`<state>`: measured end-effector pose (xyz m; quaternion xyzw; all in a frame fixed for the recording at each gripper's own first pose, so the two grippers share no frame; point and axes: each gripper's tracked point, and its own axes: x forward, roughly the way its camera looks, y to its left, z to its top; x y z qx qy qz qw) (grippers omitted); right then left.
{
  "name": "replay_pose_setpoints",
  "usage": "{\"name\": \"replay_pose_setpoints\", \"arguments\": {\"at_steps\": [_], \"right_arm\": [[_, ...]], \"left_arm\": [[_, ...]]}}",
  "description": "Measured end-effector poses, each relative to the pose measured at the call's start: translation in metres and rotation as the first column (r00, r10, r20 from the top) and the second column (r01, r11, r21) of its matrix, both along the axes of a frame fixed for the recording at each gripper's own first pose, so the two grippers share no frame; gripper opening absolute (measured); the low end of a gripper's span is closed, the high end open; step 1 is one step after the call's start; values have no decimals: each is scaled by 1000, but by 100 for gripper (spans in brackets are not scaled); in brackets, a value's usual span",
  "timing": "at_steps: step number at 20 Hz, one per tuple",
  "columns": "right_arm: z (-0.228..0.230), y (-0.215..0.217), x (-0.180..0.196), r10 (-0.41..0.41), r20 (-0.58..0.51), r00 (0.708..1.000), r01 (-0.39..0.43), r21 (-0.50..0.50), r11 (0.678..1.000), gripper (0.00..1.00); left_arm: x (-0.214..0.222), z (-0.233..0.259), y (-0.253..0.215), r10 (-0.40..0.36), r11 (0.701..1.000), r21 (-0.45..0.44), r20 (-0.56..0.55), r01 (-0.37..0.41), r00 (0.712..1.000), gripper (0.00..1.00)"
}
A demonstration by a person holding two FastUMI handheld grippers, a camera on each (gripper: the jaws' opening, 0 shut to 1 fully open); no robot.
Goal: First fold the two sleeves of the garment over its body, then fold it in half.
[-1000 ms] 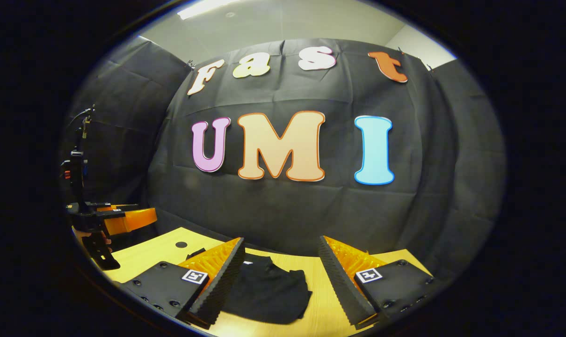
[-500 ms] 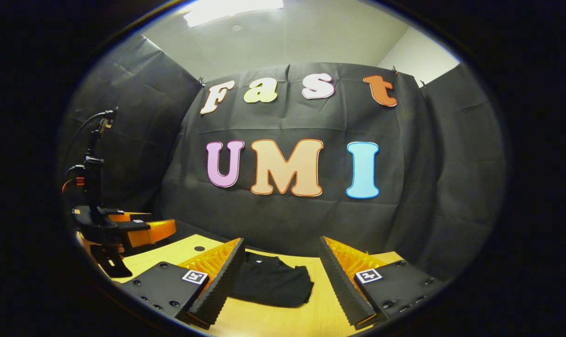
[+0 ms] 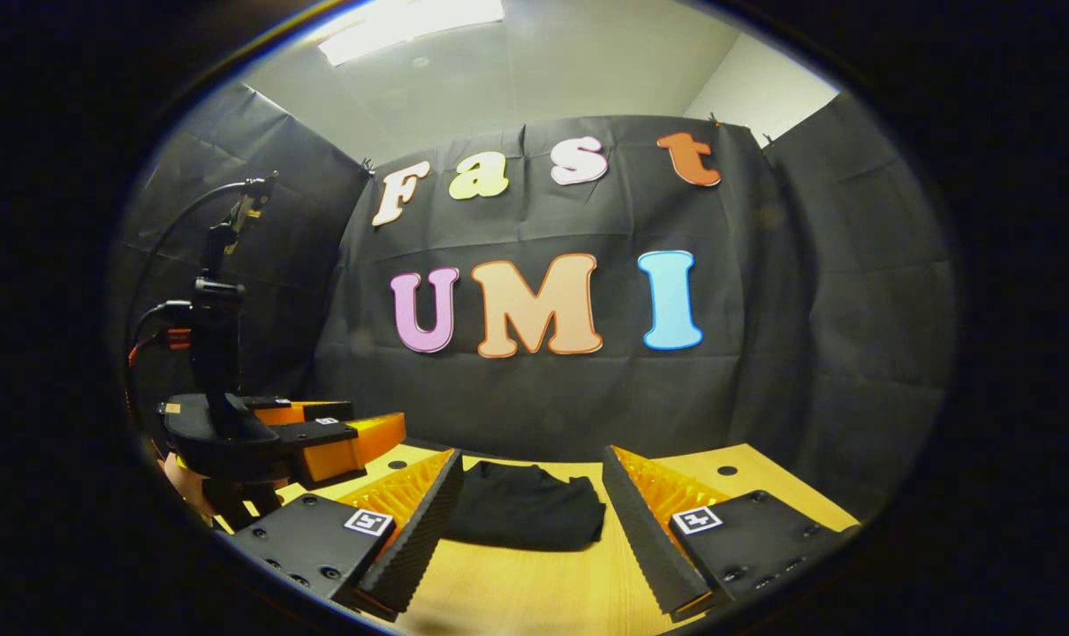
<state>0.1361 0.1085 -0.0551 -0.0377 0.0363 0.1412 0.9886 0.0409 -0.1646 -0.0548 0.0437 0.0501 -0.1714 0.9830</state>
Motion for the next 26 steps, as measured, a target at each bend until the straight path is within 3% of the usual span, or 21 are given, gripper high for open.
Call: {"name": "replay_pose_setpoints", "arguments": {"at_steps": [15,26], "right_arm": [[-28,-3,-1,-81,-60,995,83,20,996,100],[-22,-18,-5,-157,-48,986,158,17,987,99]], "left_arm": [[13,-29,-5,-52,998,-40,-69,49,996,93],[15,-35,-36,-168,984,-75,-75,163,983,93]]}}
